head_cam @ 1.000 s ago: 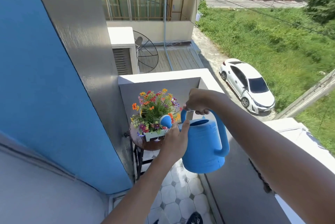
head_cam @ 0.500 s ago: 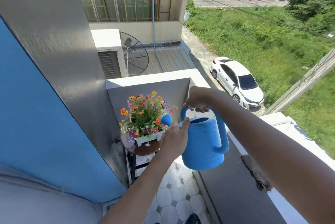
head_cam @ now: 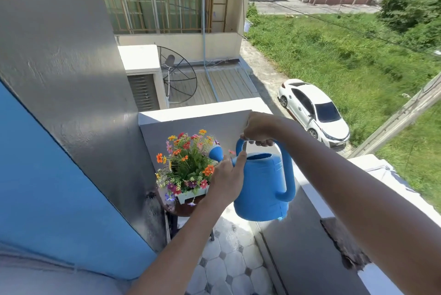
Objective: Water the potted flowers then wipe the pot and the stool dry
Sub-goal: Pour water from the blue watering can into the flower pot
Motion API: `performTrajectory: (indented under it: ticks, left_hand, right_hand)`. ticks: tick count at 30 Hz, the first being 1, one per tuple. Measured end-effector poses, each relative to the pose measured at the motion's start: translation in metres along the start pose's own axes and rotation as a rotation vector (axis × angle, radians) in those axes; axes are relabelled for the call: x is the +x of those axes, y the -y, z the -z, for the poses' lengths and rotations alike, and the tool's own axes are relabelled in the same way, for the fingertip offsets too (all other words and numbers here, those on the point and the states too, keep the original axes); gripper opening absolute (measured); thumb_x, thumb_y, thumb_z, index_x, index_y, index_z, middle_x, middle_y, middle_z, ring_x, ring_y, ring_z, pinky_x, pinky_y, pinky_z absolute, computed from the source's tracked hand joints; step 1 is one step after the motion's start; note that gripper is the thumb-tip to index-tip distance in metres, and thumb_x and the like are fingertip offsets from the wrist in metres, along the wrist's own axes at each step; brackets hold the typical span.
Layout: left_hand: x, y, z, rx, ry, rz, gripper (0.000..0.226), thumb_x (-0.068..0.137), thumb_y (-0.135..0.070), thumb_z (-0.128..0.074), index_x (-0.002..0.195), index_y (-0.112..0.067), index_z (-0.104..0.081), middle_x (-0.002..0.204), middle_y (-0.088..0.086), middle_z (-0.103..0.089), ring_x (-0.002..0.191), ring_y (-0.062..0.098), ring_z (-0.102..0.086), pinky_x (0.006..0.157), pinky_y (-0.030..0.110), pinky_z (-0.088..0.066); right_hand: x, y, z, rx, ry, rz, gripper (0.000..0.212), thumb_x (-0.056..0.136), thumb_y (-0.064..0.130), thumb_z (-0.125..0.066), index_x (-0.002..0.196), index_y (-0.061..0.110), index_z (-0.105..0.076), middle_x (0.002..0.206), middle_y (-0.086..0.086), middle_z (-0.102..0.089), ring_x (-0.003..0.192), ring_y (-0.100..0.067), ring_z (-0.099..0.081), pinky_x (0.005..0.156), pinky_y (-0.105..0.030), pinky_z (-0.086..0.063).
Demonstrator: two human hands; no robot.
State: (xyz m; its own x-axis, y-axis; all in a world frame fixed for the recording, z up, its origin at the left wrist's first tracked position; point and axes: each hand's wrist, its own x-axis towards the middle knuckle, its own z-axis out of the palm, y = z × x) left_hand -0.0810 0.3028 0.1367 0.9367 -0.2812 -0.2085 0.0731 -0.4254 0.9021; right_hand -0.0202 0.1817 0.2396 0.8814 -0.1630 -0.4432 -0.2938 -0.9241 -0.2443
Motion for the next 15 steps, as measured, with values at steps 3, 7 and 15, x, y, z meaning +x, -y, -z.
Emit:
performTrajectory:
  ticks: [3, 7, 15]
  left_hand:
    - [0.007, -0.006, -0.010, -0.009, 0.034, 0.011, 0.100, 0.077, -0.082, -0.016, 0.138, -0.009, -0.044, 0.132, 0.014, -0.055, 0.120, 0.030, -0.053, 0.103, 0.050, -0.041]
    - [0.014, -0.011, -0.019, -0.010, 0.073, 0.015, 0.089, 0.084, -0.077, -0.018, 0.143, -0.014, -0.039, 0.134, 0.010, -0.052, 0.119, 0.024, -0.053, 0.098, 0.040, -0.044]
    - [0.022, -0.012, -0.010, 0.005, 0.021, -0.014, 0.067, 0.093, -0.066, -0.023, 0.118, -0.010, -0.050, 0.109, 0.002, -0.055, 0.099, 0.019, -0.054, 0.082, 0.037, -0.045]
  right_hand:
    - [0.003, -0.008, 0.007, -0.006, -0.001, -0.029, 0.031, 0.095, 0.021, -0.058, 0.085, -0.007, -0.068, 0.062, -0.015, -0.061, 0.042, -0.022, -0.050, 0.045, -0.024, -0.041]
    - [0.005, -0.017, 0.015, -0.025, 0.006, -0.051, 0.032, 0.096, 0.021, -0.058, 0.085, -0.007, -0.067, 0.058, -0.013, -0.061, 0.041, -0.021, -0.051, 0.043, -0.024, -0.041]
    - [0.017, -0.011, 0.019, 0.008, -0.018, -0.007, 0.032, 0.093, 0.023, -0.061, 0.083, -0.006, -0.070, 0.062, -0.014, -0.063, 0.045, -0.024, -0.052, 0.044, -0.024, -0.042]
